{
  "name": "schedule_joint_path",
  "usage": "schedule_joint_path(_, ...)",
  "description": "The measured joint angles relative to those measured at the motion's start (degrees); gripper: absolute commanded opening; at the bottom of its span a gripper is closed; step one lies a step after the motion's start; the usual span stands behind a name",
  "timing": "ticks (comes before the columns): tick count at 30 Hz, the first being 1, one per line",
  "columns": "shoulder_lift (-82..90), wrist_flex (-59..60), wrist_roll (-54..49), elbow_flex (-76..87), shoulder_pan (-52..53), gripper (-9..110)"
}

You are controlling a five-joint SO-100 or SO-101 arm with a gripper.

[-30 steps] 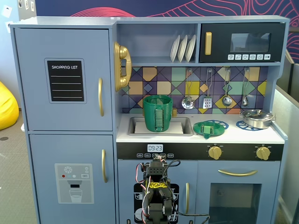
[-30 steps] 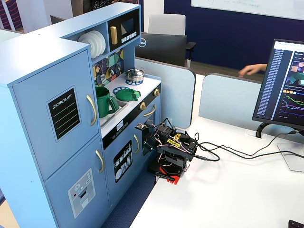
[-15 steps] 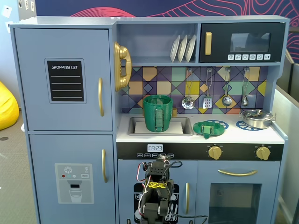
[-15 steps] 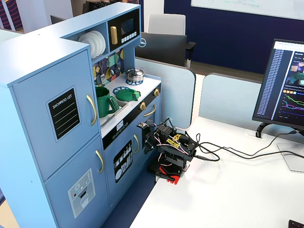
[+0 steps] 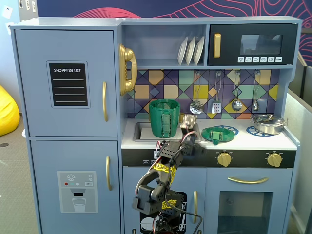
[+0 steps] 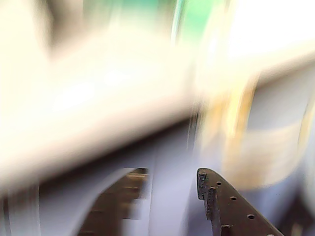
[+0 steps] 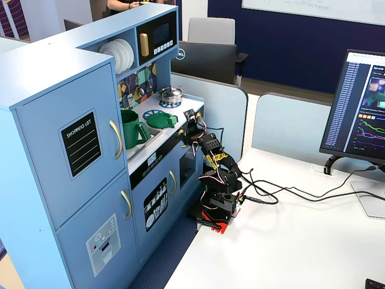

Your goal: Pick up the lid from the counter and put it on the green recipient

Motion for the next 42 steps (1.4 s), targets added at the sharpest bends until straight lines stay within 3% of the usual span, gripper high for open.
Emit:
schedule_joint_path(2, -1.67, -8.44, 1.41, -0.88, 1.67, 39)
schedule_joint_path(9, -5.98, -22.24, 3.87, -1.23, 6.50, 42)
schedule_joint_path(39, -41.92, -31.82, 1.23, -18.54, 2.20, 39)
schedule_joint_path(41, -43.15, -31.82, 1.23, -19.69, 2.20, 36)
schedule_joint_path(42, -43.59, -31.82, 1.23, -20.13, 2.20, 29)
